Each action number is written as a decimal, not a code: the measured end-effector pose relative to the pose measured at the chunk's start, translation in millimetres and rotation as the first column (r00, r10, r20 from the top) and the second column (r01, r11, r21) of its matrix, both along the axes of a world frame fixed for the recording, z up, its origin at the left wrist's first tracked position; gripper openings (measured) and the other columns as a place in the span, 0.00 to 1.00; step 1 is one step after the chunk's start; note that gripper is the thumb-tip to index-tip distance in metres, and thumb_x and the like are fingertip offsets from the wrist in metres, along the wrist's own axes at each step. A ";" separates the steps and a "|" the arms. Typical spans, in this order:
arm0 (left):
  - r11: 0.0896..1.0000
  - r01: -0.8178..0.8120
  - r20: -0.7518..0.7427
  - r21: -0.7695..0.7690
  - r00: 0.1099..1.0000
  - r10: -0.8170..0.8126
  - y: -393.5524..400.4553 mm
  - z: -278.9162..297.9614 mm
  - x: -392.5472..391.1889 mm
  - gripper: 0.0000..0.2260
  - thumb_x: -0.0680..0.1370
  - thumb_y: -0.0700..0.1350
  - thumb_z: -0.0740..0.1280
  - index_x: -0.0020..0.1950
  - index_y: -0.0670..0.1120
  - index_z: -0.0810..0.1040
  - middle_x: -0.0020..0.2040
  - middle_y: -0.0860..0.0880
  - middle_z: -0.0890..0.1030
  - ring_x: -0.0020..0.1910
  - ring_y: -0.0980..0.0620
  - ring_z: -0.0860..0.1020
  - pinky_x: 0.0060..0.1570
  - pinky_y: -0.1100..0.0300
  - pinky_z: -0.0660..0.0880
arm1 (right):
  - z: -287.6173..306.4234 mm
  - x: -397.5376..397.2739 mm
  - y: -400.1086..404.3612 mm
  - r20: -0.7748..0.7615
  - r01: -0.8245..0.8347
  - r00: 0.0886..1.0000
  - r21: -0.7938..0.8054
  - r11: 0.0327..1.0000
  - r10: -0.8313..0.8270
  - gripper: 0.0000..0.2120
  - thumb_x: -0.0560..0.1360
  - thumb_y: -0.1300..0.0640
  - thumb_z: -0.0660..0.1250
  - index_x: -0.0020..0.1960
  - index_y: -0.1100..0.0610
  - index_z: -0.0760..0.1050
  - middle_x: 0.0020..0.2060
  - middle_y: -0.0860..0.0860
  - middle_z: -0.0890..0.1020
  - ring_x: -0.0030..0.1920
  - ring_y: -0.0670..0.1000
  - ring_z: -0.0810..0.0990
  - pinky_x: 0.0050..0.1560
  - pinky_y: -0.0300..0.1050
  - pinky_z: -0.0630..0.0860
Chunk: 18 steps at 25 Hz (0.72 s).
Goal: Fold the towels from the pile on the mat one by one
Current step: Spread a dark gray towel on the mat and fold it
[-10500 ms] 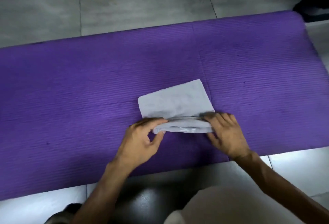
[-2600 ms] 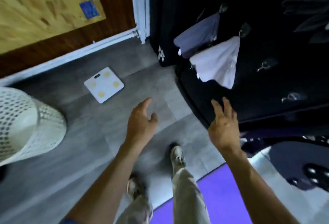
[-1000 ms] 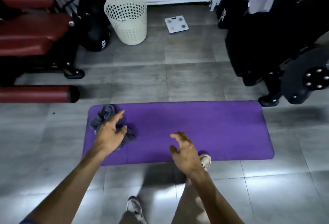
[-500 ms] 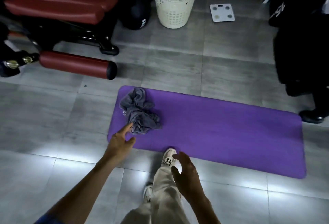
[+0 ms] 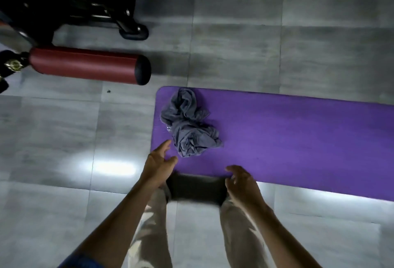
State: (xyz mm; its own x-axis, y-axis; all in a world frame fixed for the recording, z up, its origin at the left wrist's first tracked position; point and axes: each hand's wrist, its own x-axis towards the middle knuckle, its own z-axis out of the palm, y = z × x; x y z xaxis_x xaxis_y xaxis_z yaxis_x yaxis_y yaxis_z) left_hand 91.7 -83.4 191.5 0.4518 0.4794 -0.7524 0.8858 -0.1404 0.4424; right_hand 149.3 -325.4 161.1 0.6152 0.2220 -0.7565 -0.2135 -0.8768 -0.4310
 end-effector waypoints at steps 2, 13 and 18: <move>1.000 0.027 -0.032 -0.008 0.999 -0.027 24.5 -49.8 0.6 0.26 0.76 0.43 0.69 0.73 0.50 0.69 0.67 0.45 0.76 0.63 0.48 0.75 0.63 0.52 0.73 | -53.2 11.8 32.1 -0.097 0.018 0.995 -0.025 1.000 -0.020 0.20 0.72 0.55 0.64 0.64 0.47 0.76 0.59 0.49 0.82 0.56 0.54 0.81 0.59 0.47 0.75; 0.998 0.045 -0.029 -0.043 0.998 -0.046 156.1 -305.0 -33.3 0.19 0.77 0.41 0.66 0.67 0.50 0.74 0.58 0.50 0.78 0.54 0.52 0.78 0.46 0.60 0.77 | -342.0 -1.1 233.6 -0.405 0.505 0.805 0.086 0.859 -0.433 0.16 0.76 0.61 0.67 0.63 0.54 0.77 0.51 0.51 0.78 0.54 0.49 0.76 0.57 0.48 0.75; 0.999 0.031 0.089 -0.029 0.996 -0.028 153.7 -271.7 -35.7 0.16 0.76 0.39 0.66 0.63 0.49 0.77 0.53 0.49 0.81 0.49 0.53 0.79 0.43 0.64 0.76 | -283.1 -7.0 239.3 -0.399 0.739 0.659 0.186 0.647 -0.638 0.17 0.69 0.56 0.71 0.56 0.57 0.81 0.42 0.49 0.83 0.44 0.47 0.80 0.46 0.44 0.76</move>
